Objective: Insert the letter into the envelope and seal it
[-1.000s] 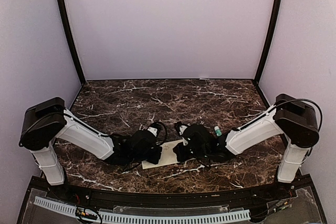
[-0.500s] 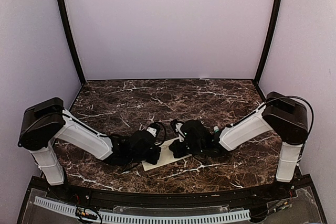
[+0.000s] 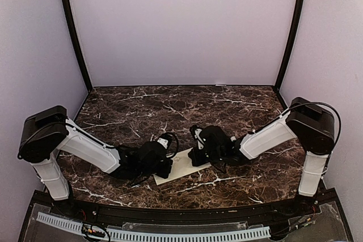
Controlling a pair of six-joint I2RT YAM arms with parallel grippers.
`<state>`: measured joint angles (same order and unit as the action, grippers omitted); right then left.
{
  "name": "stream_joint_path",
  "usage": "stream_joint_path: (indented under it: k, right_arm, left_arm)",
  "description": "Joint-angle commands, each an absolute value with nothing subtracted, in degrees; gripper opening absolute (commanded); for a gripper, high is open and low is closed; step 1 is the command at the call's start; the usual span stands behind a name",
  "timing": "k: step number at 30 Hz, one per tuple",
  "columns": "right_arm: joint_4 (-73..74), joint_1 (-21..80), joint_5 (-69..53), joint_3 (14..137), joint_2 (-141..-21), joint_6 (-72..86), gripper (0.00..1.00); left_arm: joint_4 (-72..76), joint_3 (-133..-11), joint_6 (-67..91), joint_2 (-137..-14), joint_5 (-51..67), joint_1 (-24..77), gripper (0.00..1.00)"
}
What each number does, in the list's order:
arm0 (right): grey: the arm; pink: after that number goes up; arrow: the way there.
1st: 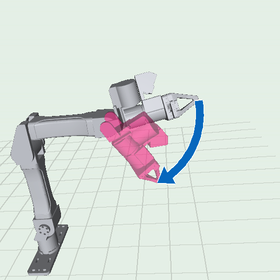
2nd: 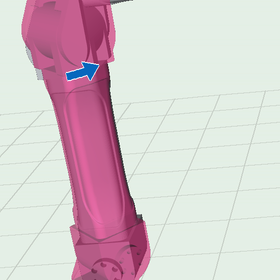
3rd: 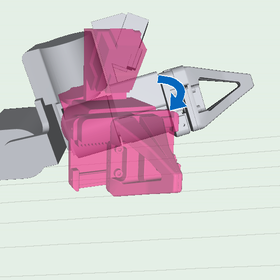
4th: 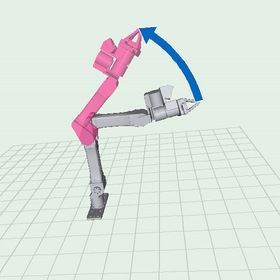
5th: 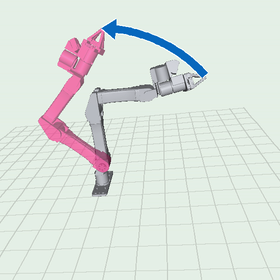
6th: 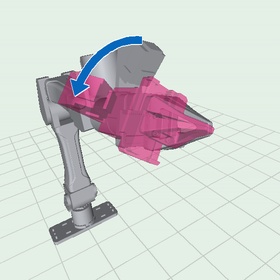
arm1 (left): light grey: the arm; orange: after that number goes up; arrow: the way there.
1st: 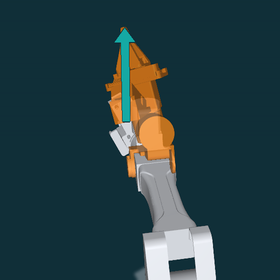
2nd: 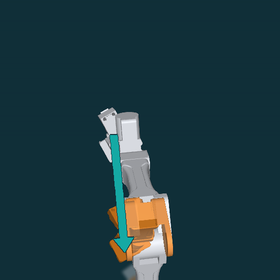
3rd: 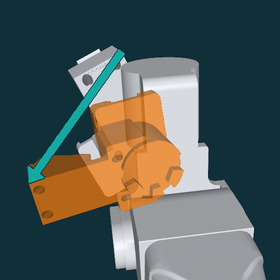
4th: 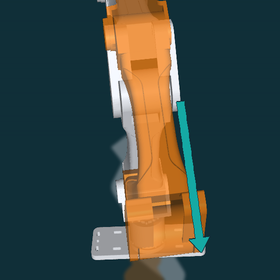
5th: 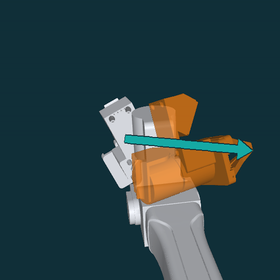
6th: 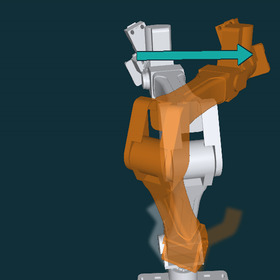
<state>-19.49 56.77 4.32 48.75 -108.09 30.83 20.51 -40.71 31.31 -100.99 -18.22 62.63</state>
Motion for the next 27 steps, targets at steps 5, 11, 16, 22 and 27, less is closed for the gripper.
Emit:
stream_joint_path:
  k: [5,11,16,22,27]
  right_arm:
    - [-11.9,56.4,3.3,50.9,-106.1,28.9,0.0]
    - [-14.8,59.0,-3.9,52.7,-106.1,27.6,0.0]
    - [-17.4,59.2,-8.1,54.8,-108.2,27.8,0.0]
    - [-15.7,58.8,-5.5,56.4,-111.7,28.4,0.0]
    - [-16.1,57.5,-3.0,52.8,-111.5,29.5,0.0]
  left_arm:
    - [15.6,-39.0,30.0,-99.2,-18.2,62.7,0.0]
    - [15.6,-39.4,29.7,-98.9,-17.8,62.7,0.0]
    - [15.9,-39.4,29.5,-99.0,-17.4,62.7,0.0]
    - [16.0,-39.2,29.5,-99.0,-17.4,62.7,0.0]
    - [15.8,-39.1,29.6,-98.8,-17.7,62.7,0.0]
